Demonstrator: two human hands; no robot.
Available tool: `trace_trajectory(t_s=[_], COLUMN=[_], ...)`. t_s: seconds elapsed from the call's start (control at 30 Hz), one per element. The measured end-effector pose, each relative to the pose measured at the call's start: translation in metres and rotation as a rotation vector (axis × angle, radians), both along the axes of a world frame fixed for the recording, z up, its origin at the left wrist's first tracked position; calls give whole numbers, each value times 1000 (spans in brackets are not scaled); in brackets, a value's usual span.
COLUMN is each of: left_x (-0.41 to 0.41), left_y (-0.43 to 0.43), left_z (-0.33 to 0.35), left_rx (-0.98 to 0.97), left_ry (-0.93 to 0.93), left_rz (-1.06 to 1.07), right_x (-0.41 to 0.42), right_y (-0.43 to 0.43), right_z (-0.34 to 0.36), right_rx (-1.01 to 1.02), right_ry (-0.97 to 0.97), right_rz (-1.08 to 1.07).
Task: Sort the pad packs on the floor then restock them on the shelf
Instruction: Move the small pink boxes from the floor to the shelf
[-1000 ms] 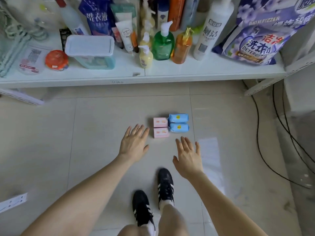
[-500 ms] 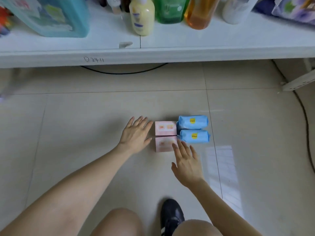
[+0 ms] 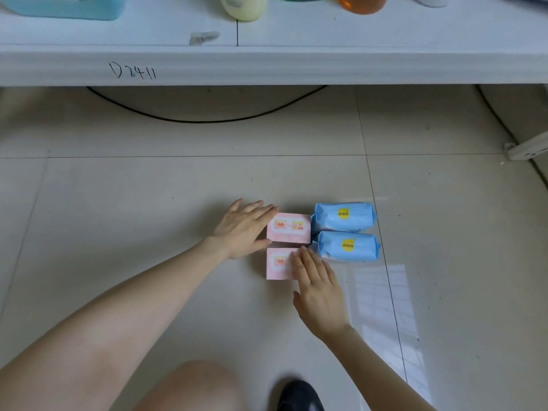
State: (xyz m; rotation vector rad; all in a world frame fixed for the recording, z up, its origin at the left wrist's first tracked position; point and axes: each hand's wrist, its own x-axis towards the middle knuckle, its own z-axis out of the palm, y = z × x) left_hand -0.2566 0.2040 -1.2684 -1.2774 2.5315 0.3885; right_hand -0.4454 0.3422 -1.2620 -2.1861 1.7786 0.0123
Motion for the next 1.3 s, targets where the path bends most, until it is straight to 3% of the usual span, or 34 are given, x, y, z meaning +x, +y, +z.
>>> trace_trajectory(t_s=[0.23, 0.47, 0.73, 1.03, 1.3], left_x=[-10, -8, 16, 25, 21], left_y=[-10, -9, 12, 30, 47], left_z=[2, 7, 41, 146, 292], left_rx=[7, 81, 103, 74, 35], left_ry=[49, 145, 110, 71, 83], left_rz=[19, 119, 202, 289, 318], right_x=[0, -1, -2, -5, -9], right_y=[-3, -8, -7, 5, 4], right_z=[-2, 0, 27, 122, 268], right_rx=[-21, 228, 271, 268, 209], right_ry=[-53, -96, -84, -86, -96], right_rz=[-63, -125, -137, -117, -83])
